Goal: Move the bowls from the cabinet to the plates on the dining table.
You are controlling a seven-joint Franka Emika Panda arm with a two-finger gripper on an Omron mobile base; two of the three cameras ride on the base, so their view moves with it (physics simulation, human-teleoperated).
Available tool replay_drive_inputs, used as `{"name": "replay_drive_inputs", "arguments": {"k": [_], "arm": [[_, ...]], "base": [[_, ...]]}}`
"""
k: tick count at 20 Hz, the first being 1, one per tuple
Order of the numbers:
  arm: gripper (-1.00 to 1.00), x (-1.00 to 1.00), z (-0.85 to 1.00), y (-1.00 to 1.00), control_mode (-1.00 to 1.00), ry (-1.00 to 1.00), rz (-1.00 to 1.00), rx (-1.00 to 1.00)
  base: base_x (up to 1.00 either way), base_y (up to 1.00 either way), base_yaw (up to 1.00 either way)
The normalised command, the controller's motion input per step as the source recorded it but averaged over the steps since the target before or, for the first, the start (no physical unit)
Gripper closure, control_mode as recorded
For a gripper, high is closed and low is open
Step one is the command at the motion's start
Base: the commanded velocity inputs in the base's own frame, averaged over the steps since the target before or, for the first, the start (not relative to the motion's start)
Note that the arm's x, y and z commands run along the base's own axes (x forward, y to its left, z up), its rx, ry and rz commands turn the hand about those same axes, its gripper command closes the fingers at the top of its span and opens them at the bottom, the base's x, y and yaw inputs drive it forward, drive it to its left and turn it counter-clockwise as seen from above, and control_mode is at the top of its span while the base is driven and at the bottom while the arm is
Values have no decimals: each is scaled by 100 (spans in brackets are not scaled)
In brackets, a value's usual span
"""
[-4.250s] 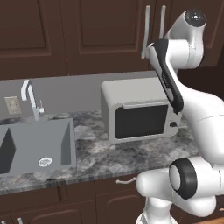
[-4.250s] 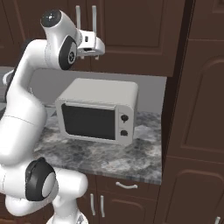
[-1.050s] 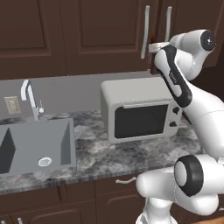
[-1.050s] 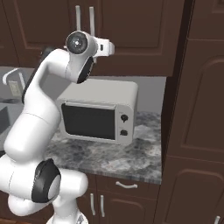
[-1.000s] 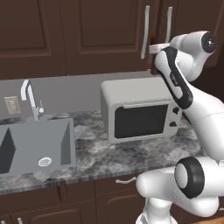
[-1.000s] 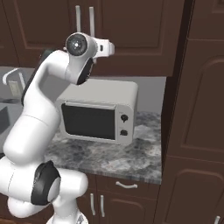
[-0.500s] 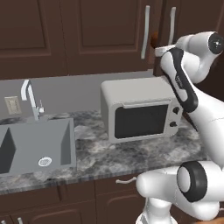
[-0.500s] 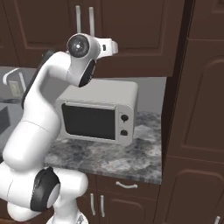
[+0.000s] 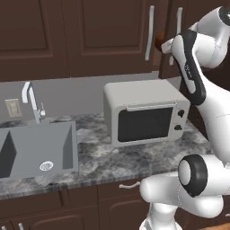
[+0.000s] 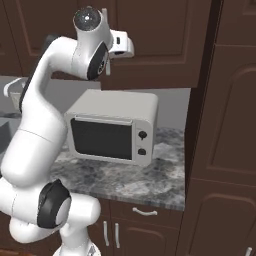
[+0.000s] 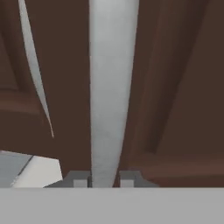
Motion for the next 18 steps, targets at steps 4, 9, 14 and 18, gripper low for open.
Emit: {"name": "replay_drive_inputs", "arguments": {"k": [4,9,14,18], "arm": [[100,-55,15,14,-100,2,1,0],[100,-63,11,-6,-100,0,0,0],[-100,-89,7,11,-100,0,0,0],[-100,-60,4,95,-100,-2,0,-1]], "base": [[0,0,0],[0,0,0],[0,0,0],[0,0,0]]}}
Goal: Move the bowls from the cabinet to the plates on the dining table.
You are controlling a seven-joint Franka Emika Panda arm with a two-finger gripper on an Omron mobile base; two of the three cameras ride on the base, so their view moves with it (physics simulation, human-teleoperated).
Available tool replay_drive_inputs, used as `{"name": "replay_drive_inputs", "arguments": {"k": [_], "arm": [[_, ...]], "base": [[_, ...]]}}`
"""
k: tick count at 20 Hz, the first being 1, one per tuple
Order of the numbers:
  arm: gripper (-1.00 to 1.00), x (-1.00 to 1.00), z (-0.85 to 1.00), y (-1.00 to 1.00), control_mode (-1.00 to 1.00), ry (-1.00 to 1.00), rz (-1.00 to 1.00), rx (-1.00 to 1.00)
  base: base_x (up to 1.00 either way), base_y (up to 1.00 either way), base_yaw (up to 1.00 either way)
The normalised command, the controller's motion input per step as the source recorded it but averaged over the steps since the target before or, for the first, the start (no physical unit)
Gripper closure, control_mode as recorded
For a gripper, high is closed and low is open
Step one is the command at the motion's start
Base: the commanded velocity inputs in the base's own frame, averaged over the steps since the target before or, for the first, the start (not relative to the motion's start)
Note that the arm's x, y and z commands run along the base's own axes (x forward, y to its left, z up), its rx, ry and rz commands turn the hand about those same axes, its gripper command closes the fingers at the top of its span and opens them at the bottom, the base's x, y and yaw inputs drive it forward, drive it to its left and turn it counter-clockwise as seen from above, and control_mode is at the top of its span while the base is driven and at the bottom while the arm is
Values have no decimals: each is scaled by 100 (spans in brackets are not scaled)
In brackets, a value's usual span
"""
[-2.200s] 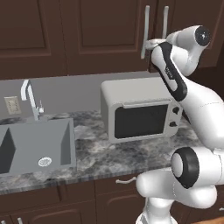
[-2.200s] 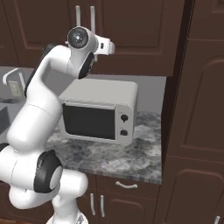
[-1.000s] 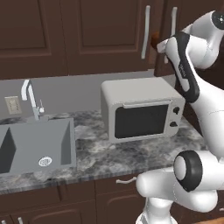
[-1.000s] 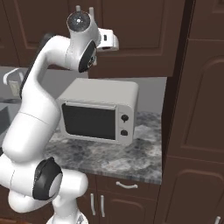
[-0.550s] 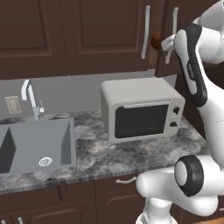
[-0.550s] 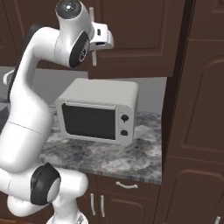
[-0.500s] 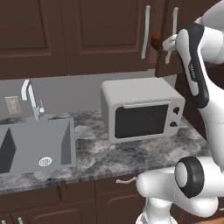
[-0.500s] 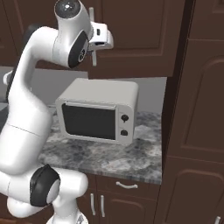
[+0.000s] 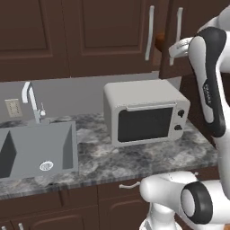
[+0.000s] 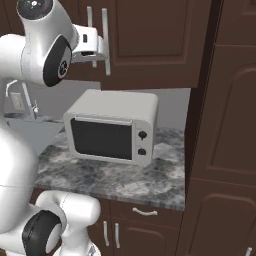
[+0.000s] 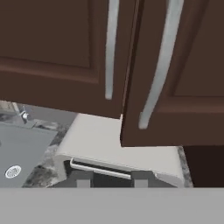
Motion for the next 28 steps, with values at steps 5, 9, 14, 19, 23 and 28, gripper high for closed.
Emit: {"name": "replay_drive_inputs", "arguments": {"k": [5,9,14,19,23,28], "arm": [[-100,-3,4,69,-100,-3,-1,0],[-100,9,0,33,-100,-11,-5,-3],[-100,23,-1,12,-100,-11,-5,-2],[-100,35,-4,3,-100,-8,-4,0],[-100,34,-1,5,-100,-9,-3,0],[-100,39,0,4,-100,-8,-2,0]], "base": [[0,0,0],[0,0,0],[0,0,0],[0,0,0],[0,0,0],[0,0,0]]}}
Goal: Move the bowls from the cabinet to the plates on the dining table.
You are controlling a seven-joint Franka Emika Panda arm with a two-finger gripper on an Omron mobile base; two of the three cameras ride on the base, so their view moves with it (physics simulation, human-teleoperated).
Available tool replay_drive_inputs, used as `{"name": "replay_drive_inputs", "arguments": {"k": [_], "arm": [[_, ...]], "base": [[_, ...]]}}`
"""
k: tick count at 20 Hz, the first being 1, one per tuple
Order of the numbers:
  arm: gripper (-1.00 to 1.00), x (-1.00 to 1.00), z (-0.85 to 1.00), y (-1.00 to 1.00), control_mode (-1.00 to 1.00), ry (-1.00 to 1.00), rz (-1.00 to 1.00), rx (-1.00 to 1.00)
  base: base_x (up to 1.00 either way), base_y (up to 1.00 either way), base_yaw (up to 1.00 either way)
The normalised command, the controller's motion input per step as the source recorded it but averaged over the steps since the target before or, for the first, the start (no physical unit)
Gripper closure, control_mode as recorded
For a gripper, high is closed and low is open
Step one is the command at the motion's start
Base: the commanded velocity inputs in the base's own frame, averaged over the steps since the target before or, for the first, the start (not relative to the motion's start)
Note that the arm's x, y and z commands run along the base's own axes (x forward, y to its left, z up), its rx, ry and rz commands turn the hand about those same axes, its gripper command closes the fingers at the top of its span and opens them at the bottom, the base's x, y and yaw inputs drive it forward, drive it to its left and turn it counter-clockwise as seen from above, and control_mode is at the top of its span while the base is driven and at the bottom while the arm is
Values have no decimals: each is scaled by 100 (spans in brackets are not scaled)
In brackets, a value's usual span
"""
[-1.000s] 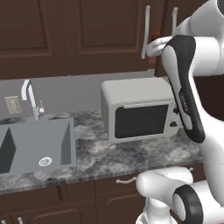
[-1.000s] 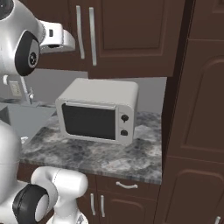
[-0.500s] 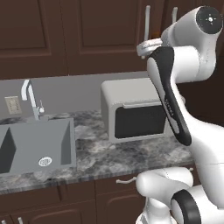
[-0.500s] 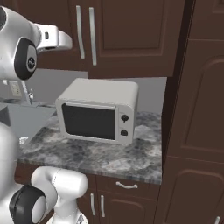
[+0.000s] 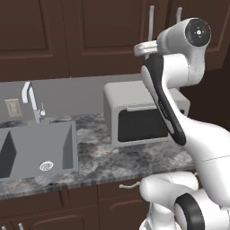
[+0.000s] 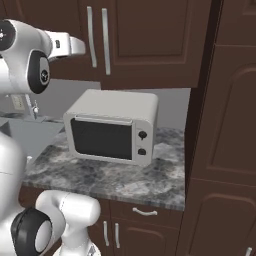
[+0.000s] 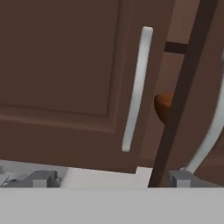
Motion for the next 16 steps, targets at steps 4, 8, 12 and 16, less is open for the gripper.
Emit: {"name": "replay_drive_inputs", "arguments": {"k": [4,8,12,16], "arm": [[-100,39,0,5,-100,-8,-2,0],[-100,40,0,0,-100,-7,-3,0],[-100,39,0,-7,-100,-6,-4,0],[-100,38,0,-11,-100,-5,-4,0]], "base": [[0,0,0],[0,0,0],[0,0,0],[0,0,0]]}}
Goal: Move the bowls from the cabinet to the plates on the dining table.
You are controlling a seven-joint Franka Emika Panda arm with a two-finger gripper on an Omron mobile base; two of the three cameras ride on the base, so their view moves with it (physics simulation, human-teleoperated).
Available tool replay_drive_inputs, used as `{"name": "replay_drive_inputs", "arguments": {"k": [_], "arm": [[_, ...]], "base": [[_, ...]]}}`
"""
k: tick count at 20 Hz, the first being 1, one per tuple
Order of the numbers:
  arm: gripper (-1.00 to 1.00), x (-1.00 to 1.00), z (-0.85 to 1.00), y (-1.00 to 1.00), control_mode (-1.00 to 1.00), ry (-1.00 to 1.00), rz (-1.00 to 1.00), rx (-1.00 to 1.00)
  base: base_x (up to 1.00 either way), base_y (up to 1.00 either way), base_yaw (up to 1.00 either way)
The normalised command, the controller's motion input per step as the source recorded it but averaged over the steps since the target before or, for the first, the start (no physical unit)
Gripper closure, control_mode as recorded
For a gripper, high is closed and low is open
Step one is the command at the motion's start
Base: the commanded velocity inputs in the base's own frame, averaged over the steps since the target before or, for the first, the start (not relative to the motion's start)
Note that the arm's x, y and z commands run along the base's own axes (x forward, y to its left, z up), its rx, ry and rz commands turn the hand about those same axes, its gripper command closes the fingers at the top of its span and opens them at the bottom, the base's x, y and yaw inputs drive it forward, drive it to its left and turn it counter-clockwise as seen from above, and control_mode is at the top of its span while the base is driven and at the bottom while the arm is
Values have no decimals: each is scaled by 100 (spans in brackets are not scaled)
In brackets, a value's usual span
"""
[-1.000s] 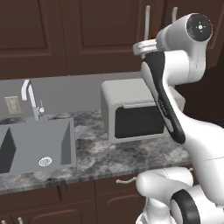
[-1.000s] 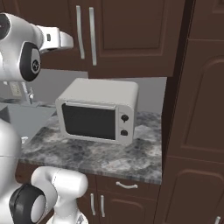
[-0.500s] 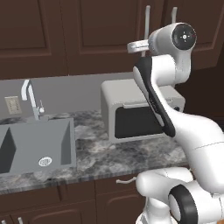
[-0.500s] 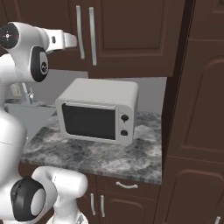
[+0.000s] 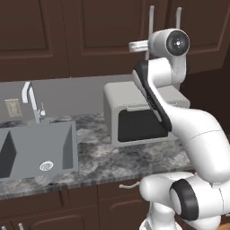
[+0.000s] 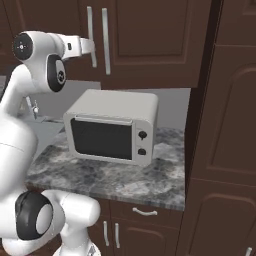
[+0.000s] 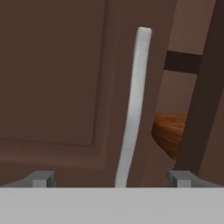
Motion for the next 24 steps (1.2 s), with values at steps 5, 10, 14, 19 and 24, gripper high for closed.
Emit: {"name": "replay_drive_inputs", "arguments": {"k": [5,10,14,19,24], "arm": [[-100,42,0,-11,-100,-4,-4,0],[-100,45,0,-16,-100,-3,-4,0],[-100,39,0,-23,-100,-3,-3,0],[-100,21,4,-39,-100,-4,-5,0],[-100,-44,29,-76,-100,-4,-13,1]], "base": [[0,0,0],[0,0,0],[0,0,0],[0,0,0],[0,0,0]]}}
